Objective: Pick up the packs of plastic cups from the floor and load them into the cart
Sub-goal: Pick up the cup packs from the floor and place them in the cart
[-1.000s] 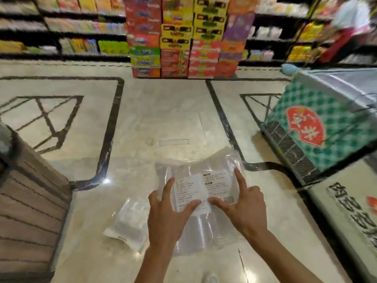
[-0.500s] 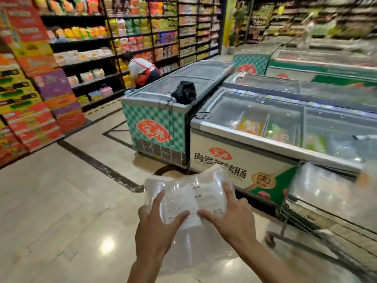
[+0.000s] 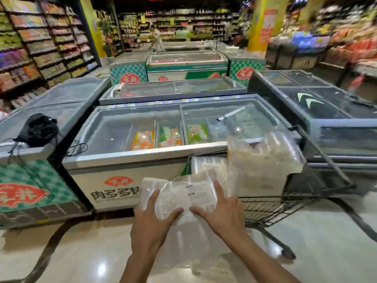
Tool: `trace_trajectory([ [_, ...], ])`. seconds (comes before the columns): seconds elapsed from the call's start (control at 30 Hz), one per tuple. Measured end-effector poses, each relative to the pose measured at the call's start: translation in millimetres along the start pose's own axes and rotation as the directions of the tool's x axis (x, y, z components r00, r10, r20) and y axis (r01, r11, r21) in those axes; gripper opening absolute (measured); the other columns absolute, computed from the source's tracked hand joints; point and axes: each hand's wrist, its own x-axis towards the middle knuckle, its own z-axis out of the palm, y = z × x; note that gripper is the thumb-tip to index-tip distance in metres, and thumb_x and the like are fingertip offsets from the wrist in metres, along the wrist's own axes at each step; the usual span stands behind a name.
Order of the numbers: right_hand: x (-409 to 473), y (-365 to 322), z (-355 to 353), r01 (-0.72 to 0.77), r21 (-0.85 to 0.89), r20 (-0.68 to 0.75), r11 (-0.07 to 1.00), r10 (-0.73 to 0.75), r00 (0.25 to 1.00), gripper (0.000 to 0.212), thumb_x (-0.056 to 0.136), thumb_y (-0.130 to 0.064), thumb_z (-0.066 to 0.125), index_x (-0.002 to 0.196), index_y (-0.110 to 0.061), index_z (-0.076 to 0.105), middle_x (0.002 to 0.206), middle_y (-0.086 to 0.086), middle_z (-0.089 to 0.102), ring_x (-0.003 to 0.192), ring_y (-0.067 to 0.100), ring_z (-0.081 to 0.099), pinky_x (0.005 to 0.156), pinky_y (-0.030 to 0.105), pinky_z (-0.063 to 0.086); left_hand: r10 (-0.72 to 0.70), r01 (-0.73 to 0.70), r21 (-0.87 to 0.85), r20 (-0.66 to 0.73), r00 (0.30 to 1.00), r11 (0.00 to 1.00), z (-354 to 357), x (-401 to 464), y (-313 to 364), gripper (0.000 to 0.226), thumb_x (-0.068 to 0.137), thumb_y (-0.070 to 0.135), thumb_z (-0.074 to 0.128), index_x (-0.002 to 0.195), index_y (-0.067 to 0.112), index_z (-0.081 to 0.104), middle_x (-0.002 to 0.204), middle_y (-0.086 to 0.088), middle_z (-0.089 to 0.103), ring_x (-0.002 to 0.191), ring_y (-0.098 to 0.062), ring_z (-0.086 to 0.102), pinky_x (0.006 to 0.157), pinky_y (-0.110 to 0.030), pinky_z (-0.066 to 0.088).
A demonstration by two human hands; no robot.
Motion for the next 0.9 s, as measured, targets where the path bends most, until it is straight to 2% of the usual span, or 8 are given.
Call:
trace_trajectory([
  [0.1,44.7,9.0,-1.8,-0.078,-0.002,0.013,0.997,0.078,0.997,0.123,0.057,-0.106,0.043,0.158,-0.051,-0.001,0.135,0.017,0.048,0.126,0.036,0.047,0.104,0.045,0.046,0.015,-0.015,0.002,0.067,0.998,1.0,27.3,44.8,22.6,0.101,0.063,0.094,0.061,0.152,0.057,0.031,0.148,-0.01,0.042,0.122,-0.031,0.06,0.096,-0.04,0.053],
  [0.3,148.6,0.9,9.5,-0.167,-0.057,0.039,0.984,0.17,0.985,0.128,0.053,-0.109,0.029,0.16,-0.047,-0.002,0.142,0.017,0.05,0.129,0.036,0.046,0.105,0.045,0.042,0.037,-0.039,0.01,0.139,0.99,0.999,65.2,152.3,50.3,0.098,0.065,0.093,0.061,0.151,0.058,0.03,0.148,-0.009,0.04,0.115,-0.031,0.064,0.088,-0.039,0.054],
  [0.43,213.0,-9.5,13.7,-0.226,-0.043,0.052,0.973,0.228,0.972,0.123,0.06,-0.105,0.039,0.16,-0.048,-0.002,0.136,0.019,0.048,0.127,0.037,0.047,0.106,0.044,0.041,0.058,-0.065,0.038,0.17,0.984,0.997,86.0,224.5,63.6,0.098,0.065,0.095,0.059,0.15,0.059,0.029,0.143,-0.008,0.044,0.119,-0.028,0.06,0.08,-0.037,0.052],
  [0.6,291.7,-12.1,23.1,-0.256,-0.018,0.086,0.966,0.257,0.963,0.123,0.062,-0.103,0.043,0.161,-0.047,-0.002,0.139,0.019,0.046,0.13,0.036,0.044,0.107,0.045,0.039,0.074,-0.083,0.032,0.208,0.975,0.996,114.4,299.5,84.0,0.1,0.065,0.091,0.063,0.153,0.055,0.03,0.144,-0.009,0.045,0.124,-0.03,0.057,0.082,-0.035,0.048],
  [0.73,361.9,-6.4,38.3,-0.253,-0.008,0.112,0.967,0.253,0.961,0.122,0.064,-0.101,0.047,0.162,-0.045,0.001,0.151,0.022,0.038,0.139,0.039,0.037,0.112,0.047,0.035,0.058,-0.072,0.059,0.213,0.975,0.996,147.2,360.7,95.7,0.101,0.064,0.095,0.06,0.152,0.056,0.029,0.145,-0.01,0.048,0.129,-0.032,0.054,0.093,-0.041,0.052],
  [0.9,447.6,2.5,61.2,-0.225,-0.026,0.155,0.974,0.226,0.962,0.122,0.065,-0.102,0.043,0.163,-0.042,0.0,0.159,0.019,0.033,0.144,0.039,0.033,0.115,0.048,0.032,0.003,-0.031,0.134,0.205,0.979,0.99,186.6,427.1,112.1,0.101,0.065,0.097,0.055,0.153,0.055,0.028,0.147,-0.008,0.047,0.126,-0.031,0.057,0.09,-0.041,0.053],
])
